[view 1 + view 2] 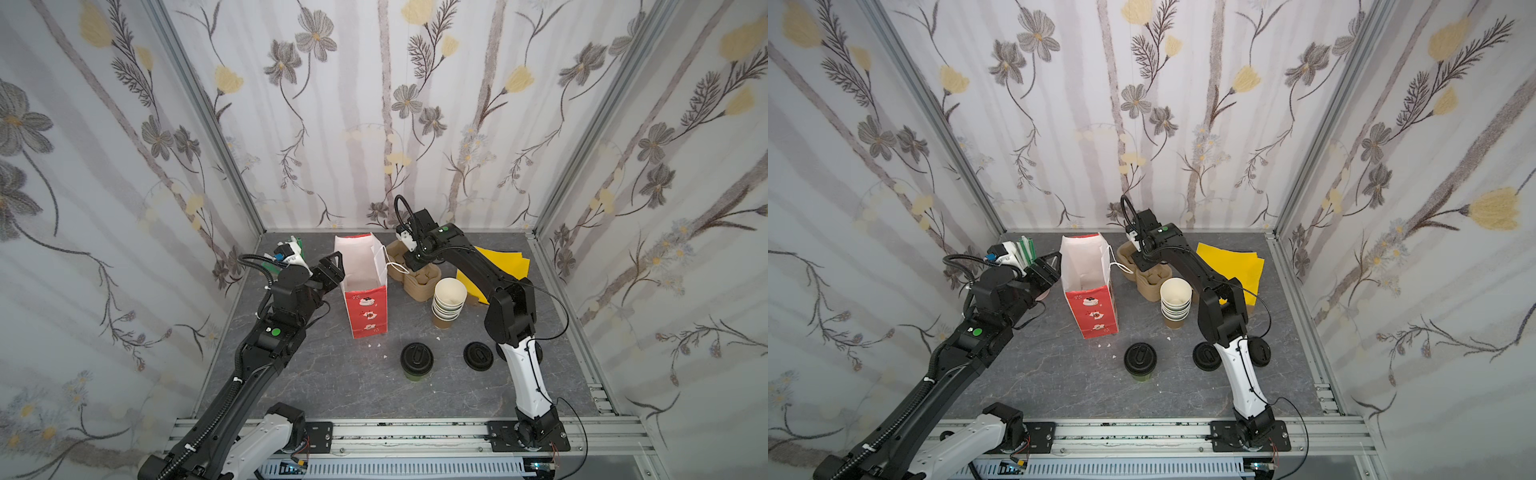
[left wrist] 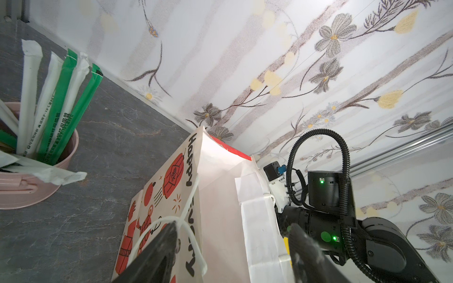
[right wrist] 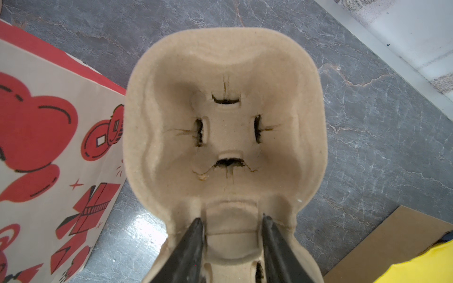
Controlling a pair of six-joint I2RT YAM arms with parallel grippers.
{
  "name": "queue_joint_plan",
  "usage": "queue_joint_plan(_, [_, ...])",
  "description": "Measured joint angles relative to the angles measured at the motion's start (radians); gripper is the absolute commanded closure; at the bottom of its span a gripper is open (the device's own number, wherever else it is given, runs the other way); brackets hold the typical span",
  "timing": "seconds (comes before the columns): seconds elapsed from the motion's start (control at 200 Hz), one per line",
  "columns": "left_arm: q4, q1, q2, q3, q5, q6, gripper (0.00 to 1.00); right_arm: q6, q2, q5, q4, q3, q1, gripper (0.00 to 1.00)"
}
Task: Pack a coffee takeout order
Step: Pick up the cup tray from the cup tray.
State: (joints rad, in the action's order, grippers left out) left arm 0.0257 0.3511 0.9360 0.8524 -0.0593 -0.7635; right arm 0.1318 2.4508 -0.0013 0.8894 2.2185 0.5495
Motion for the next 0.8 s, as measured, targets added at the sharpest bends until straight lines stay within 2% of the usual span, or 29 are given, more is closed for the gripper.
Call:
queue_joint_plan(0.285, [0.0, 0.0, 0.0, 0.0, 0.0, 0.0, 0.28, 0.0, 0.008, 0.0, -0.002, 0.003, 0.0, 0.59])
queue_joint_plan(0.57, [0.0, 0.0, 0.0, 0.0, 0.0, 0.0, 0.28, -0.004, 0.01, 0.0, -0.003, 0.006, 0.0, 0.68])
queue_joint_plan(0.799, [0.0, 0.0, 0.003, 0.0, 0.0, 0.0, 0.28, -0.008, -0.006, 0.001, 0.002, 0.006, 0.001, 0.71])
